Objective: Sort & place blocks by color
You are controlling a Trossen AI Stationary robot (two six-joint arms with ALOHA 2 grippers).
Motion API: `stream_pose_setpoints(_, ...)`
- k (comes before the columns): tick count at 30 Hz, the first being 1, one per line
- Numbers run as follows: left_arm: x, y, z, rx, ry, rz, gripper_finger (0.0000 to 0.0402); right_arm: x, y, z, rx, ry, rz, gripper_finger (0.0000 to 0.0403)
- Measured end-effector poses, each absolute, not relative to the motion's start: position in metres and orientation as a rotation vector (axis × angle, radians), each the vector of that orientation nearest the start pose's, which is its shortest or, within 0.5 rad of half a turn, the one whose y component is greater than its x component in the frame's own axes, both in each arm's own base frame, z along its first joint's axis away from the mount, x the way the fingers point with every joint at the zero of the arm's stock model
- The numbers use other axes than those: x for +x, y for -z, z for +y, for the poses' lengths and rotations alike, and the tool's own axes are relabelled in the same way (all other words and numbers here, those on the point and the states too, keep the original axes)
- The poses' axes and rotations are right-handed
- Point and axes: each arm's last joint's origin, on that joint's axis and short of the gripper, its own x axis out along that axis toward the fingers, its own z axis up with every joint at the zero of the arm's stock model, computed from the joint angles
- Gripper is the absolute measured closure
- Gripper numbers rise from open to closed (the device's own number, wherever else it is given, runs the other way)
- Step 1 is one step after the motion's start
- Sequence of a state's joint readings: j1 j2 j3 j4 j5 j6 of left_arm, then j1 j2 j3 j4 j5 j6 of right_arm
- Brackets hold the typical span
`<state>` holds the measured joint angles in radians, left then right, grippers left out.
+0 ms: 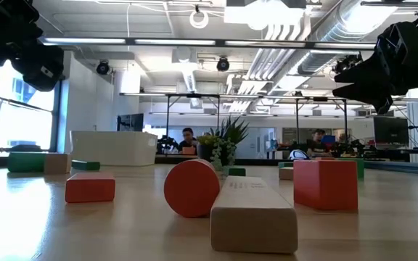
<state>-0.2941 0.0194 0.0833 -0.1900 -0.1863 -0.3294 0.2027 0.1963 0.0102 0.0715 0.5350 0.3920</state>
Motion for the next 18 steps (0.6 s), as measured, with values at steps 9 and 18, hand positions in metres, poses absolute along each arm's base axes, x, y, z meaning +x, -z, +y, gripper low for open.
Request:
stream_pose_setpoints(9, 0.0898, -0.1721, -0.0216, -0.299, 0.086, 0.139, 0.0257, 0.1058, -0.1581, 0.0067, 0.347, 0.348, 0.041, 0.0214)
stream_pose_setpoints(18, 0.0902, -0.1750, -0.0210, -0.249, 0.073, 0.103, 0.0257, 0.1058, -0.1581, 0.0067, 0.347, 0.348, 0.041, 0.0214)
